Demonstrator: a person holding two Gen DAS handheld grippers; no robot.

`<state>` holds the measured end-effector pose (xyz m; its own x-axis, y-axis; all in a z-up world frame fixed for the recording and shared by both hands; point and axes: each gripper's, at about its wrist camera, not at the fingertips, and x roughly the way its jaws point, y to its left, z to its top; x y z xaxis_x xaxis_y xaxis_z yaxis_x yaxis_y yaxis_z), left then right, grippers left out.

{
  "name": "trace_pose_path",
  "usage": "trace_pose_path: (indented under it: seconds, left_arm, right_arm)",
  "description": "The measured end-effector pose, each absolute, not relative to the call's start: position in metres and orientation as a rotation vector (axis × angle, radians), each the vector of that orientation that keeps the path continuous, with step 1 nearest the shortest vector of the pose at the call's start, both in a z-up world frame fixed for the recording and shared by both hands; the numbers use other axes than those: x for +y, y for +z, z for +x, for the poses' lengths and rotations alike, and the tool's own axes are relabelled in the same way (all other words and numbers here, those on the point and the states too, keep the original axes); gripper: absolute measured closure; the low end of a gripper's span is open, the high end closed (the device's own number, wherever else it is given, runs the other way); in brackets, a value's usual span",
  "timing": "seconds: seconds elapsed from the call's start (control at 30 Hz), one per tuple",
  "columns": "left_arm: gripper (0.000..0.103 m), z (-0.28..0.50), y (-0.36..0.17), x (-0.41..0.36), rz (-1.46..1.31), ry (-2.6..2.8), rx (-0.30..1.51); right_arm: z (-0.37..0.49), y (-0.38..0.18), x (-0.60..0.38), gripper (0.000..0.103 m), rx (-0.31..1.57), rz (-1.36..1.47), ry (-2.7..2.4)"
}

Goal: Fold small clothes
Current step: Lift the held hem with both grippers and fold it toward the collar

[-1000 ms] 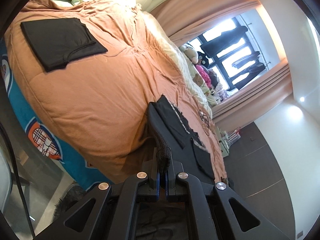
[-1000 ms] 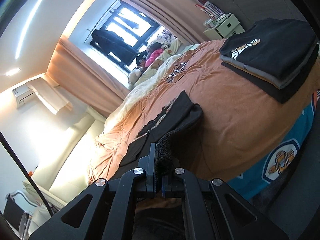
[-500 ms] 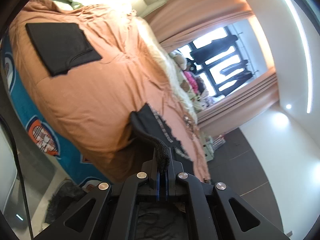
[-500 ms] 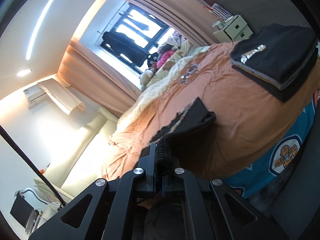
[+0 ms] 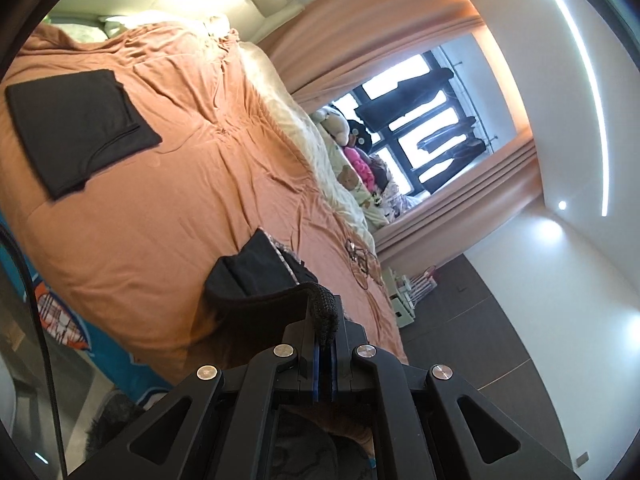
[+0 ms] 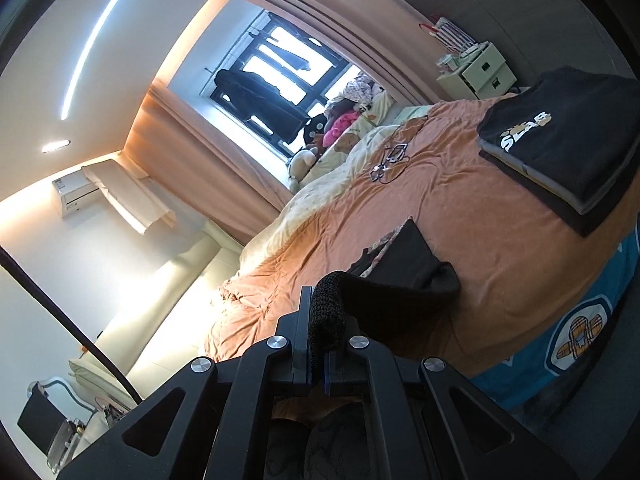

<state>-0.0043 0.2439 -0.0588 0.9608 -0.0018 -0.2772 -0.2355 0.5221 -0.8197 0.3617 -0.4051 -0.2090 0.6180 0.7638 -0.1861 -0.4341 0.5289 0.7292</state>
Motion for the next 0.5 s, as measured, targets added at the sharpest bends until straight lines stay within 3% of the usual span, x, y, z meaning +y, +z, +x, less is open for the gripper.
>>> trace_pose_path:
  seconds: [0.5]
  left_arm:
    - [0.100, 0.123, -0.071, 0.287, -0.986, 0.182, 0.345]
  right_arm:
    - [0.478, -0.200, -0.341, 0.103, 0.614, 0.613, 0.708]
